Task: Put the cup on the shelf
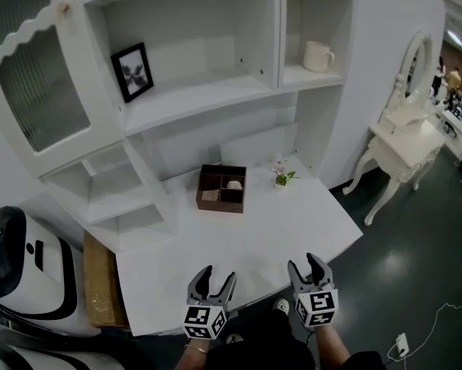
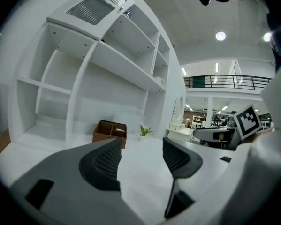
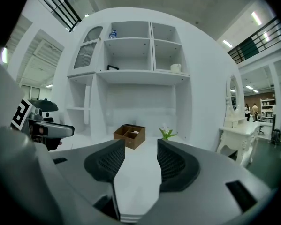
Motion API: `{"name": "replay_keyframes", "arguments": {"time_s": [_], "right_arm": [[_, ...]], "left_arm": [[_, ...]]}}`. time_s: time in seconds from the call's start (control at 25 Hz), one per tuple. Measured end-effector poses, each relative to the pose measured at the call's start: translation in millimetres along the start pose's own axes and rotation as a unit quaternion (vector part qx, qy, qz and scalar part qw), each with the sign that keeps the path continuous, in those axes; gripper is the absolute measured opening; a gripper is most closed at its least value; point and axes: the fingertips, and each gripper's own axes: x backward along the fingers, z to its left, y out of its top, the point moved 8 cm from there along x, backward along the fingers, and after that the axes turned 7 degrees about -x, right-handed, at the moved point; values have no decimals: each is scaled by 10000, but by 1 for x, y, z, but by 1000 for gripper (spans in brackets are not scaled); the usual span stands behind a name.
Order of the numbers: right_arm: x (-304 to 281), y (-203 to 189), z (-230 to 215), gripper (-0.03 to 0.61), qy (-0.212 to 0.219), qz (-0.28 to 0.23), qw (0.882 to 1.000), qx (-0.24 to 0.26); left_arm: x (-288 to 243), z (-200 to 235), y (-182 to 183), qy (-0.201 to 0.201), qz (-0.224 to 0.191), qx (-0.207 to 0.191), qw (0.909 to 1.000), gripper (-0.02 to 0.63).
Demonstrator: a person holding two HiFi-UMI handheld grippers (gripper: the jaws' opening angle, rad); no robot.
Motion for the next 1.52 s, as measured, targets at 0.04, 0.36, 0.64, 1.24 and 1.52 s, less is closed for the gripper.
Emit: {"name": "replay_keyframes", "arguments": {"time_s": [0.04, 0.36, 0.64, 1.24, 1.52], "right_arm": [[1, 2, 1, 219, -10, -32, 10000, 34], [2, 8, 6, 113, 121, -97, 9996, 221], [-5, 11, 24, 9, 277, -159, 9985, 445], [-14, 11, 29, 8, 427, -39, 9968, 671], [-13, 8, 23, 8, 323, -17, 9975, 635]], "left_arm": [[-1, 1, 2, -16, -21, -24, 10000, 276], [-5, -12, 9, -97, -133, -66, 9998, 138], [-3, -16, 9, -146, -182, -149, 9996, 5], [-10, -13, 8, -199, -209, -33, 9996, 3], [-13, -14, 7, -237, -191, -77, 9995, 3]]}}
